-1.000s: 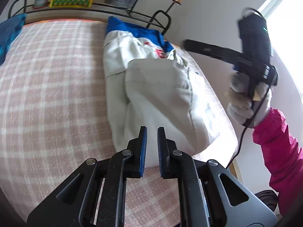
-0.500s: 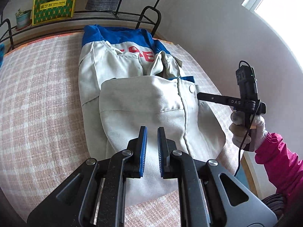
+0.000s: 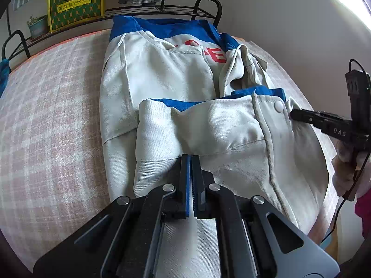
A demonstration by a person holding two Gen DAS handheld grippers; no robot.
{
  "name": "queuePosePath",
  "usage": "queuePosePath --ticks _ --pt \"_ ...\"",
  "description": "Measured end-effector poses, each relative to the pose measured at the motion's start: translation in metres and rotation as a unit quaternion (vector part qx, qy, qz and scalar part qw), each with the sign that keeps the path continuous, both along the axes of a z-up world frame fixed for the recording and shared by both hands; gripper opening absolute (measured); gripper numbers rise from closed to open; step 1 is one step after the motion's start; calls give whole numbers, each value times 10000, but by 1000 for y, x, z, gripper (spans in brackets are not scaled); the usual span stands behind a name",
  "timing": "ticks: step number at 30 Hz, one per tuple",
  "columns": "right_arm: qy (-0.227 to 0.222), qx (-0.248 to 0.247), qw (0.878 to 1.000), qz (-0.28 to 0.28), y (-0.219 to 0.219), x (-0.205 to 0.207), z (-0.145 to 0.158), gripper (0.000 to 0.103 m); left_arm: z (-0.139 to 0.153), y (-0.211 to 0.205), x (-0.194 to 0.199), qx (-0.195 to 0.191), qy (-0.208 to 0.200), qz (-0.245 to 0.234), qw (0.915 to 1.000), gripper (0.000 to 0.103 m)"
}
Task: Fold large clothes
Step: 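Move both tools to the blue collar of the jacket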
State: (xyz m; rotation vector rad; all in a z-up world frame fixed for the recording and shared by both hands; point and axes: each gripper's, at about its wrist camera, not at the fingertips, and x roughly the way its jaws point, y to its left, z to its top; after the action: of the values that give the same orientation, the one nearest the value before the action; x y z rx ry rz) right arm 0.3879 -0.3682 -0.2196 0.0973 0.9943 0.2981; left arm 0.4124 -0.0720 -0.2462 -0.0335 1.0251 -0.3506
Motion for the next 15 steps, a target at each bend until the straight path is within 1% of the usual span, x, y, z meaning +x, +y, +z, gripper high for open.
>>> queuePosePath --ticks 1,3,5,7,9,10,11,12,13,14,15 --pt "-73 58 9999 -41 -4 -4 7 23 3 1 -2 2 12 -32 10000 4" --pt "-290 189 9994 -85 -11 -13 24 27 11 9 -5 -132 41 -40 9999 5" --pt "-666 256 9973 -188 -18 -23 44 35 23 20 -6 -335 42 -19 9994 5" --pt "-995 324 9943 -205 -23 -30 65 36 39 31 -2 -438 -52 -3 9990 6" --pt "-1132 285 9931 -137 -24 -27 85 50 56 43 5 -440 -202 66 9988 8" --pt "-1193 232 9925 -128 -24 -23 94 66 65 49 12 -428 -267 96 9987 9" --pt "-1262 157 9918 -123 -24 -18 103 75 74 54 21 -407 -335 136 9985 12" --pt "-1337 90 9909 -112 -23 -11 111 76 82 62 30 -390 -391 200 9983 20" --pt "-1376 66 9904 -84 -23 -4 119 76 90 71 41 -431 -440 266 9977 24" --pt "-1374 87 9905 -42 -23 5 125 76 97 79 53 -506 -461 313 9972 33" --pt "-1348 150 9908 -8 -23 15 130 76 103 86 65 -546 -455 345 9969 35"
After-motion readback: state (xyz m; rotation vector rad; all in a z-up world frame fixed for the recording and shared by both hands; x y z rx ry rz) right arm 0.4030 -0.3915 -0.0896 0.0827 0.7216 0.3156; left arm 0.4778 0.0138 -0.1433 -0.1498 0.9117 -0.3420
